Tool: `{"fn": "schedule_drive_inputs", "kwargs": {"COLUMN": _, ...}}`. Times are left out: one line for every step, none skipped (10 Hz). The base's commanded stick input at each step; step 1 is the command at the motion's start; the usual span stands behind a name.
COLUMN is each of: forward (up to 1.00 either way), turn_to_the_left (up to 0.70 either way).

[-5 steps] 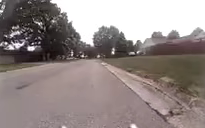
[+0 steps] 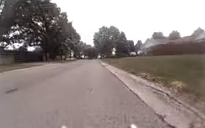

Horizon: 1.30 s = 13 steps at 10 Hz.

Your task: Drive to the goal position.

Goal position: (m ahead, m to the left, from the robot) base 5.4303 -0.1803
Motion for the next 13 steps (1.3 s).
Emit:
{"fn": "schedule_drive_inputs", "kwargs": {"forward": 0.70, "turn_to_the_left": 0.00}}
{"fn": "schedule_drive_inputs", "kwargs": {"forward": 0.58, "turn_to_the_left": 0.00}}
{"fn": "schedule_drive_inputs", "kwargs": {"forward": 0.50, "turn_to_the_left": 0.00}}
{"fn": "schedule_drive_inputs", "kwargs": {"forward": 0.50, "turn_to_the_left": 0.00}}
{"fn": "schedule_drive_inputs", "kwargs": {"forward": 0.50, "turn_to_the_left": 0.00}}
{"fn": "schedule_drive_inputs", "kwargs": {"forward": 0.50, "turn_to_the_left": 0.00}}
{"fn": "schedule_drive_inputs", "kwargs": {"forward": 0.50, "turn_to_the_left": 0.00}}
{"fn": "schedule_drive_inputs", "kwargs": {"forward": 0.50, "turn_to_the_left": 0.00}}
{"fn": "schedule_drive_inputs", "kwargs": {"forward": 0.50, "turn_to_the_left": 0.00}}
{"fn": "schedule_drive_inputs", "kwargs": {"forward": 0.50, "turn_to_the_left": 0.00}}
{"fn": "schedule_drive_inputs", "kwargs": {"forward": 0.50, "turn_to_the_left": 0.00}}
{"fn": "schedule_drive_inputs", "kwargs": {"forward": 0.50, "turn_to_the_left": 0.00}}
{"fn": "schedule_drive_inputs", "kwargs": {"forward": 0.50, "turn_to_the_left": 0.00}}
